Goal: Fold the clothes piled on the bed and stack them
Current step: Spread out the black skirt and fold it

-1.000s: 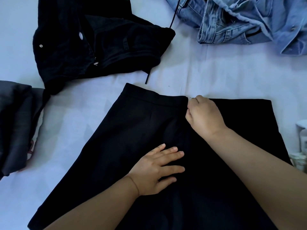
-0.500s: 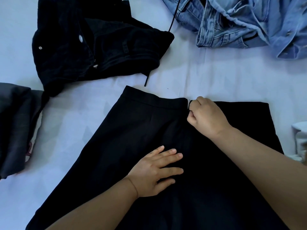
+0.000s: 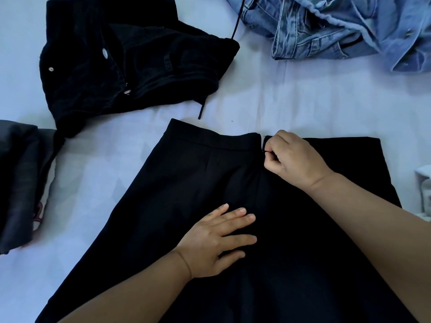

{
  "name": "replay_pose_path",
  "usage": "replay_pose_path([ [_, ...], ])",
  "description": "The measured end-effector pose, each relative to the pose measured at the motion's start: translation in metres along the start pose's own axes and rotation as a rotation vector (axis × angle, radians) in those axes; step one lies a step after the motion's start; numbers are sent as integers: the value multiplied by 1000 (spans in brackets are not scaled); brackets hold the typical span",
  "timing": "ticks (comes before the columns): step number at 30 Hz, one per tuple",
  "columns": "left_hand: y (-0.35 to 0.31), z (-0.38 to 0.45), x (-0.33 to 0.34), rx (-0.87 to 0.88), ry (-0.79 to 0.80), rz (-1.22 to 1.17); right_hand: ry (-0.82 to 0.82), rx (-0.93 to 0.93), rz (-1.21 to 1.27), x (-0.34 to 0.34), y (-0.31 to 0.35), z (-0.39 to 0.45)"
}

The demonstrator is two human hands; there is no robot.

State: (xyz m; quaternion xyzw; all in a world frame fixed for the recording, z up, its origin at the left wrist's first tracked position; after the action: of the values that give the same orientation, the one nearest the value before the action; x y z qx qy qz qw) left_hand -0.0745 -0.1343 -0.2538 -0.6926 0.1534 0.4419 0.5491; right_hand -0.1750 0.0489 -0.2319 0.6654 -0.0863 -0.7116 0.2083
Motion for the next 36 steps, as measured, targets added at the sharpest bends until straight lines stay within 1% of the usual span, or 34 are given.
replay_pose_path([
  [3, 0, 0, -1, 1, -12, 1, -2, 4, 19, 1, -2, 0],
  [7, 0, 1, 0, -2, -9, 13, -9, 151, 123, 5, -12, 2],
  [10, 1, 1, 1, -5, -12, 23, 2, 240, 125, 11, -15, 5],
  [15, -1, 2, 1, 7, -15, 53, -15, 297, 96, 8, -19, 13],
  [17, -1, 2, 1, 15, -23, 62, 27, 325, 67, 3, -27, 23],
  [20, -2, 2, 1, 19, -12, 71, 113, 296, 67, 3, -28, 30],
  [23, -2, 1, 1, 30, -1, 87, 110, 313, 142, -3, -27, 21],
  [24, -3, 1, 2, 37, 8, 103, 107, 319, 130, -6, -28, 15],
  [28, -8, 2, 2, 47, 79, 218, 67, 416, -54, -21, -39, -25],
  [30, -8, 7, -6, 30, 86, 259, 42, 531, -101, -31, -49, -51],
  [32, 5, 19, -25, -79, 7, 278, 50, 702, -113, -39, -62, -80],
  [33, 17, 25, -40, -184, -71, 277, 56, 774, -128, -43, -66, -93],
  [35, 51, 31, -74, -485, -238, 256, 64, 877, -139, -49, -68, -113],
  [36, 71, 30, -88, -661, -289, 226, 60, 924, -122, -52, -66, -121],
])
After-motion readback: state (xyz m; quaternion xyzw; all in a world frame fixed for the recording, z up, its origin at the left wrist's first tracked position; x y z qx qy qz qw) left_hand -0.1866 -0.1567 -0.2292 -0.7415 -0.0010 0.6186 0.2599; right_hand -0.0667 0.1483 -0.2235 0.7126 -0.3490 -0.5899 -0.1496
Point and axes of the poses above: each hand's wrist, its own z-axis towards the middle knuckle, its own x-axis out of the palm, y = z × x, the point moved 7 cm from there along z, towards the middle knuckle, and after that the axes turned 2 degrees about y, right-handed, at the moved point
